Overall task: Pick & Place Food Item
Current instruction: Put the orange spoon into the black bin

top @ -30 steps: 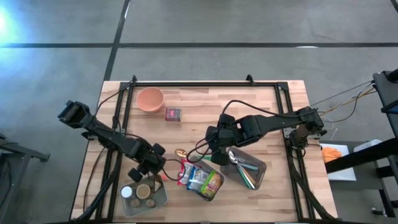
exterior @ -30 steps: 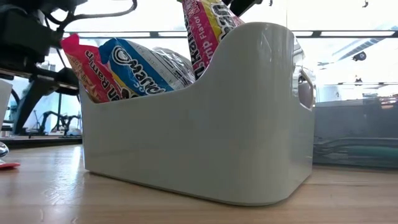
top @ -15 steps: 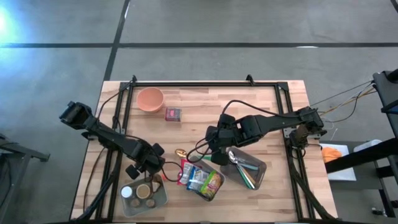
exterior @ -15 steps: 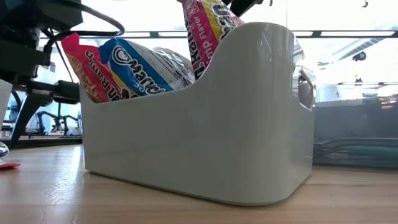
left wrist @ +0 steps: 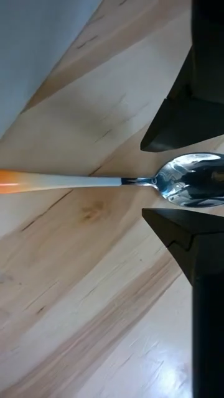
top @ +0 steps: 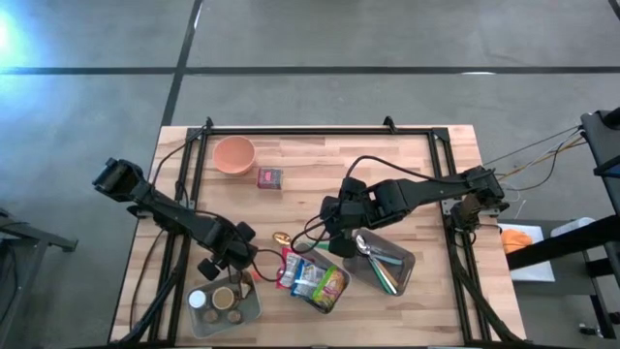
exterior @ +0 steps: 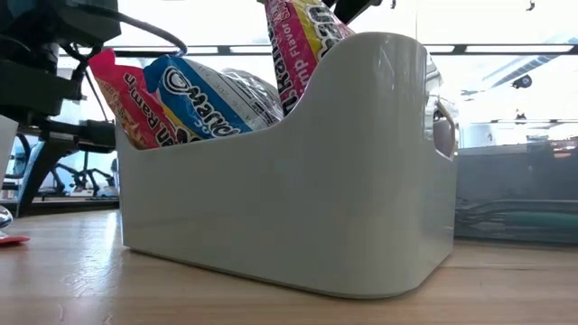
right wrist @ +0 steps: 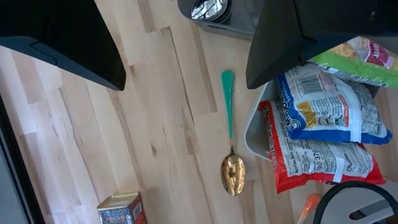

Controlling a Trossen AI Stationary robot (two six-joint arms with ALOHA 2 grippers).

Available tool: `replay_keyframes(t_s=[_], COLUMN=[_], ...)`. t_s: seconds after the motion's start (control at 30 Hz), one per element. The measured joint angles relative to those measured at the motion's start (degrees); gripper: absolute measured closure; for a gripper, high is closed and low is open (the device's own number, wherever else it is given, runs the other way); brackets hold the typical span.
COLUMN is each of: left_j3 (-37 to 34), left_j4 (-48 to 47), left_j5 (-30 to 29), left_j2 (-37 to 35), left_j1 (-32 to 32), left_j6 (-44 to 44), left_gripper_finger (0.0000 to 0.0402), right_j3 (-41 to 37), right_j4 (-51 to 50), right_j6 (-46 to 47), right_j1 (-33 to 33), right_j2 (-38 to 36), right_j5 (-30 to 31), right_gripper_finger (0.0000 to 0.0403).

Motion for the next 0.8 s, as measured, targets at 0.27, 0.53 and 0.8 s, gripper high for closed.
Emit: replay_keyframes(t_s=[0.27,0.53,0.8], left_j3=[-2.6,-3.6,-3.6], left_j4=[0.9,3.5,4.3], left_j5=[0.9,0.7,-0.3], left_j2=[0.0,-0.1,-0.1], left_j1=[0.0,0.0,0.1], left_j6=[-0.4,-1.3,-2.4], left_gripper_finger=[0.0241,0.0241,0.0290], right_j3=[0.0,0.0,0.0], right_j4=[0.0,0.0,0.0], right_j6=[0.8,1.4,1.5], right_j1=[0.0,0.0,0.0], right_j2=[0.0,0.0,0.0], right_j5=[0.0,-1.5,-1.5], right_gripper_finger=[0.0071,0.0071,0.0071])
